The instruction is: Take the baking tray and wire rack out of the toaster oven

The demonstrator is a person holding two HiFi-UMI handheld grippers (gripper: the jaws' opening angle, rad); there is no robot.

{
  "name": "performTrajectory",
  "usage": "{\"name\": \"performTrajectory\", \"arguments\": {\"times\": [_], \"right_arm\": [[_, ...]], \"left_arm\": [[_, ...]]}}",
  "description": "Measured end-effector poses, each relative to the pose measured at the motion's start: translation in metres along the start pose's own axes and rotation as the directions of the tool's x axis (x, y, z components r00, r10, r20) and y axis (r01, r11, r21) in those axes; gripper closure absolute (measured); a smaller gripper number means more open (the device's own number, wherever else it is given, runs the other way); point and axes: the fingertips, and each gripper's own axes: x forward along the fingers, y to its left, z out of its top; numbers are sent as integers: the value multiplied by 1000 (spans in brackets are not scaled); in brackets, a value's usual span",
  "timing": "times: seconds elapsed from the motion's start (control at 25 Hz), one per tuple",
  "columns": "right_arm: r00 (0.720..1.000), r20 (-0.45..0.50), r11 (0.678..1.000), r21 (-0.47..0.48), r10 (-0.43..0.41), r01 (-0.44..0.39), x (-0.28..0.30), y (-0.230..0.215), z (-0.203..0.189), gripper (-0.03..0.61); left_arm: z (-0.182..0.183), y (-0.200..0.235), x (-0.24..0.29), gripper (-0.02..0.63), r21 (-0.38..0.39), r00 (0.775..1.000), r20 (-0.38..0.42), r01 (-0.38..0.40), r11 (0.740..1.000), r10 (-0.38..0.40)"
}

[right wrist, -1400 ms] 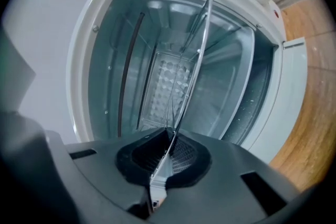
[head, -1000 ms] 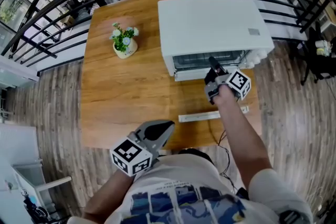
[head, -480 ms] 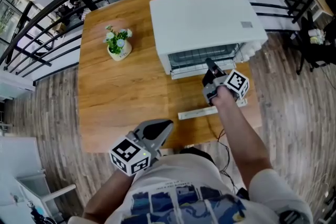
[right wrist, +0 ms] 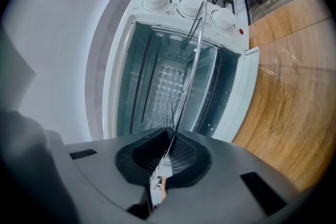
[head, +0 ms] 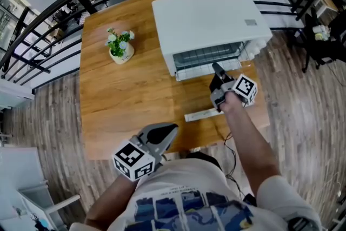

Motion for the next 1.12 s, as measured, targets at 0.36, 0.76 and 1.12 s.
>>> {"name": "performTrajectory", "arguments": {"times": [0.36,0.76,1.12], "right_arm": [[1000,8,1000,8,-2,2,-18,1,-7,583],[1000,19,1000,6,-4,4,-39,1,-15,584],[1000,30,1000,6,4,-4,-56,2,-21,583]], "left_arm": [[-3,-5,-11,609,7,1000,-7,24,1000,-24],[-10,-13,-23,609,20,999,-10,50,999,-50],[-14,-19,-34,609,30,998,-12,63,998,-63]]}}
